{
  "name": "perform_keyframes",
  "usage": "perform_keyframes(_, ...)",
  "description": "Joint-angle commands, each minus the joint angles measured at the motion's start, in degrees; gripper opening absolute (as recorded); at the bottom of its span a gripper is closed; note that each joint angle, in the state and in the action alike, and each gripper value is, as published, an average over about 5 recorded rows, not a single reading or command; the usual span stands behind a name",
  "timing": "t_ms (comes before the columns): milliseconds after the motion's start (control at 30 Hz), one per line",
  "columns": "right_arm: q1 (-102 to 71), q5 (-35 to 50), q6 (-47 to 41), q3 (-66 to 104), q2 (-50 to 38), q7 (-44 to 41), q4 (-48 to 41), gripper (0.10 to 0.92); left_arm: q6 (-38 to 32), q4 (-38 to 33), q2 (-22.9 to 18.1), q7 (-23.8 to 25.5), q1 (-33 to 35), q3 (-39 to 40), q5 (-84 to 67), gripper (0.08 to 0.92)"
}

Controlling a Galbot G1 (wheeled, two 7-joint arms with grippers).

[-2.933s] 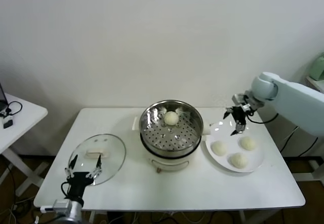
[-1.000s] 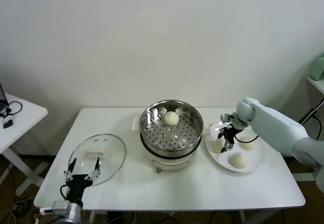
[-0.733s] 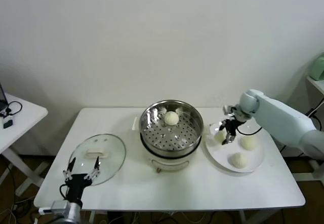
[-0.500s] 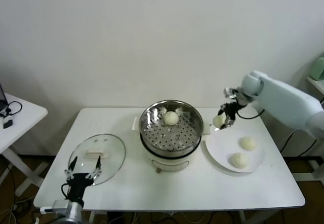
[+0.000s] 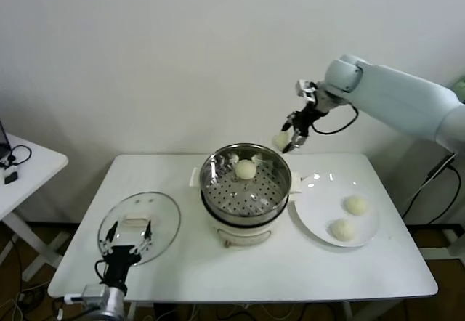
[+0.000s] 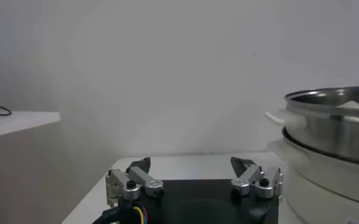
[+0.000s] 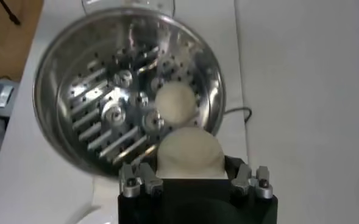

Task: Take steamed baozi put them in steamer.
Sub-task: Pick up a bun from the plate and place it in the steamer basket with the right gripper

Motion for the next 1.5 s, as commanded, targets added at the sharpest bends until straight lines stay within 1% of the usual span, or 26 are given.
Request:
perform_keyframes(33, -1.8, 6.3, -2.0, -2.3, 12.1, 2.2, 0.1, 0.702, 0.2, -0.6, -0.1, -0.2, 0.2, 0.3, 0.4, 0.823)
perform_keyframes(300, -9.0, 3.7, -1.8, -1.0, 18.4, 2.9, -4.4, 0.704, 0.1, -0.7, -0.2, -0.3, 0.6, -0.8, 0.1, 0.823)
perform_keyframes(633, -11.6, 0.4, -0.8, -1.0, 19.8, 2.4, -8.2, 0.704, -0.2, 0.0, -0.4, -0.4, 0.8, -2.0, -0.7, 0.823)
perform_keyframes(1500, -11.4, -2.9, -0.3, -1.6, 17.4, 2.0, -5.5, 0.704, 0.0, 0.2, -0.5, -0.6, 0.6, -2.2, -0.7, 0.823)
